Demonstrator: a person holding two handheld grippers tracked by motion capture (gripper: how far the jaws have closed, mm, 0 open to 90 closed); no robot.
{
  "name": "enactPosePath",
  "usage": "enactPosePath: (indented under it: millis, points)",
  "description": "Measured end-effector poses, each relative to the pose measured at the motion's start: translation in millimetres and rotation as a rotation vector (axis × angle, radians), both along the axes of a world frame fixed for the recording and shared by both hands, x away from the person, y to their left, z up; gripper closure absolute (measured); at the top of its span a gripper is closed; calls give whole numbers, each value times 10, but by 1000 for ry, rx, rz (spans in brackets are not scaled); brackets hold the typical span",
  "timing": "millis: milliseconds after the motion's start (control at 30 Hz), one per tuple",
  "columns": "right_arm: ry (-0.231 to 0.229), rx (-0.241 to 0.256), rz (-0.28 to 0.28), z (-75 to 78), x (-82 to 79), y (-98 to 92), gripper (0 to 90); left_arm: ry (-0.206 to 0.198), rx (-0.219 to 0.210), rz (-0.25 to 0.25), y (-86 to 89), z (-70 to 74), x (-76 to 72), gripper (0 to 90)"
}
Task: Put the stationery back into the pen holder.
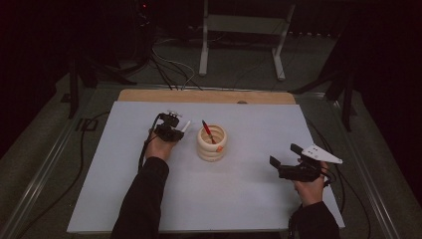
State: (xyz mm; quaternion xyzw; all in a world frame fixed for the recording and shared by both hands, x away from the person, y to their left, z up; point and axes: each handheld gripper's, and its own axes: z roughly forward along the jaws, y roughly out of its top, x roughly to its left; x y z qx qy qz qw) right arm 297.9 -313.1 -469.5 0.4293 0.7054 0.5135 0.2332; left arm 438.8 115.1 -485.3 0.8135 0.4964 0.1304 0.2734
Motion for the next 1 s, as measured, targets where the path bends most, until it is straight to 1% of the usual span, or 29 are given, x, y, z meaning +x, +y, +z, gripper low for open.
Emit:
enactPosePath:
  millis: [133,200,333,400,433,633,767,1000]
  points:
    - [1,0,0,-1,1,-2,0,-22,-19,-4,11,72,-32,795]
    - [1,0,0,-2,1,-1,0,-27,-22,-4,13,90,-40,795]
    - [0,-2,1,-3,1,1,0,-53,-43,-13,32,168,-86,795]
    - [1,-1,2,-2,1,1,0,-66,-43,-22,29,189,-109,795]
    - [1,-1,2,-2,1,1,0,-66,-43,-22,29,189,-109,794]
    - [1,1,2,-1,-2,2,0,-97,-65,-36,27,271,-175,794]
    - [1,0,2,-3,-1,1,0,-114,-70,-51,3,312,-222,794]
    - [3,-1,2,-4,-1,4,0,-153,-93,-63,-8,411,-293,794]
